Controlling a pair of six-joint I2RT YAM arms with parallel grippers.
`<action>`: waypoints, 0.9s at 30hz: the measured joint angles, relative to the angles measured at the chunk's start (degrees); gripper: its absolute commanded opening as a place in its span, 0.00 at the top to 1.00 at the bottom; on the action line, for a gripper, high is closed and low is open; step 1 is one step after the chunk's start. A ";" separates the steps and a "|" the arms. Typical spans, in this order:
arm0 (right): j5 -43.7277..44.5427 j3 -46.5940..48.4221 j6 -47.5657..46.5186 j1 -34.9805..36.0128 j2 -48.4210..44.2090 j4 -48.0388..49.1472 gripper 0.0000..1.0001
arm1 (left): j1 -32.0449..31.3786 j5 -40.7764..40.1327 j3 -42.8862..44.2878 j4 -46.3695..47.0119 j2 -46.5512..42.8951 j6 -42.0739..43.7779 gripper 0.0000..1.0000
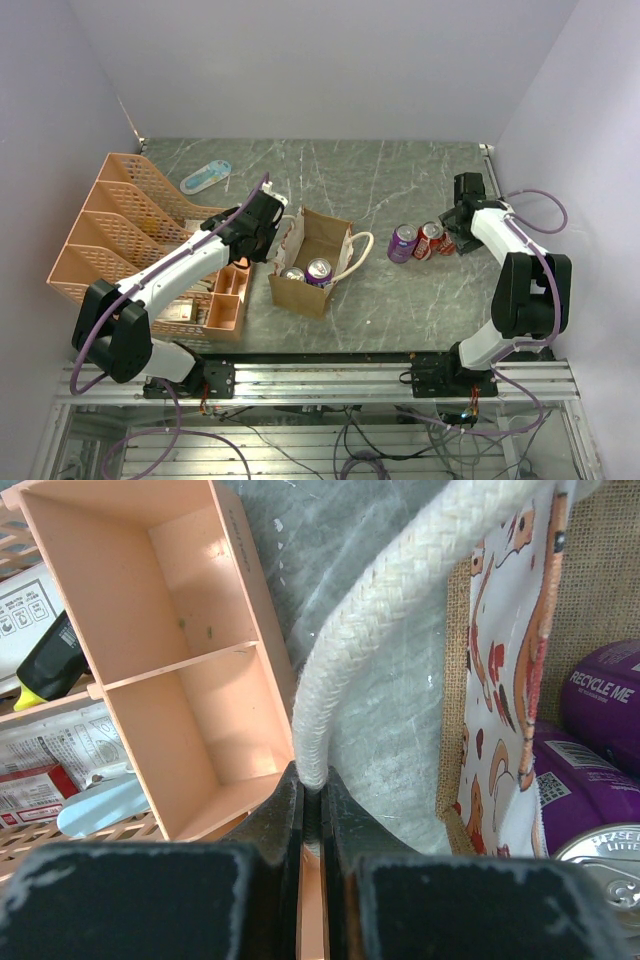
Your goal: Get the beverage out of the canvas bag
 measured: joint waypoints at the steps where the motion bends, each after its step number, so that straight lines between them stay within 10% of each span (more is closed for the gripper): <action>1: 0.09 -0.02 0.07 0.15 0.00 -0.11 0.96 | 0.00 0.00 0.00 0.00 0.00 0.00 0.93; 27: 0.26 -1.22 0.17 0.33 0.07 0.42 0.48 | 0.00 0.02 0.00 0.00 0.00 0.00 0.93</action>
